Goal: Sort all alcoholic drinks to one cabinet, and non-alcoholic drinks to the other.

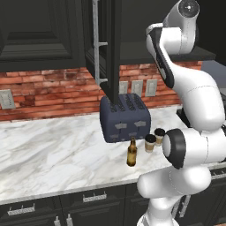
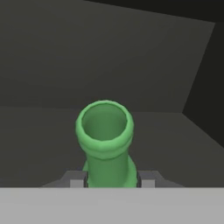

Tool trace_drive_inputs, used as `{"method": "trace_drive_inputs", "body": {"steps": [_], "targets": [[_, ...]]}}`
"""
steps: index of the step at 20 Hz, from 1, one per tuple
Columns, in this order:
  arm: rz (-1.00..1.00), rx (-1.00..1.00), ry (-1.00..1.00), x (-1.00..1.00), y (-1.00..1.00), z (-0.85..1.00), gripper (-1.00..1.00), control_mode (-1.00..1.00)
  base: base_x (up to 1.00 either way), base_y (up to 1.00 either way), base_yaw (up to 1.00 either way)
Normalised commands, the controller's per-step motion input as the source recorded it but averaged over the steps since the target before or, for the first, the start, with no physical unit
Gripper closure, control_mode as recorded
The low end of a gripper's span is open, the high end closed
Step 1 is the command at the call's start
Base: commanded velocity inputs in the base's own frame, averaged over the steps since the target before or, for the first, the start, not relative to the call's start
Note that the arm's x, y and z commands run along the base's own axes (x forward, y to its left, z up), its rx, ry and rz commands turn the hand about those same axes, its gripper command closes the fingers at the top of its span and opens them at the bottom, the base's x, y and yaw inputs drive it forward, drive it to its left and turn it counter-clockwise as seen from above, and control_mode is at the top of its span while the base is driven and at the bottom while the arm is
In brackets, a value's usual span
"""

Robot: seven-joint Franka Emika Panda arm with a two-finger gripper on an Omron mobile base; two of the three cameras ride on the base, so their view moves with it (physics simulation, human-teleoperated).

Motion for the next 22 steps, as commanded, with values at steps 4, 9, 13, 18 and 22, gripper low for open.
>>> {"method": "trace_drive_inputs", "body": {"steps": [4,9,13,18,22], "targets": [[0.00,0.02,0.00,0.29,0.00,-0.26,1.00,-1.00,0.00,0.00,0.00],[0.00,0.01,0.00,0.28,-0.01,-0.33,1.00,-1.00,0.00,0.00,0.00],[0.00,0.01,0.00,0.27,-0.01,-0.36,1.00,-1.00,0.00,0.00,0.00],[0.00,0.00,-0.01,0.27,0.00,-0.46,1.00,-1.00,0.00,0.00,0.00],[0.00,0.00,-0.04,0.27,0.00,-0.50,1.00,-1.00,0.00,0.00,0.00]]}}
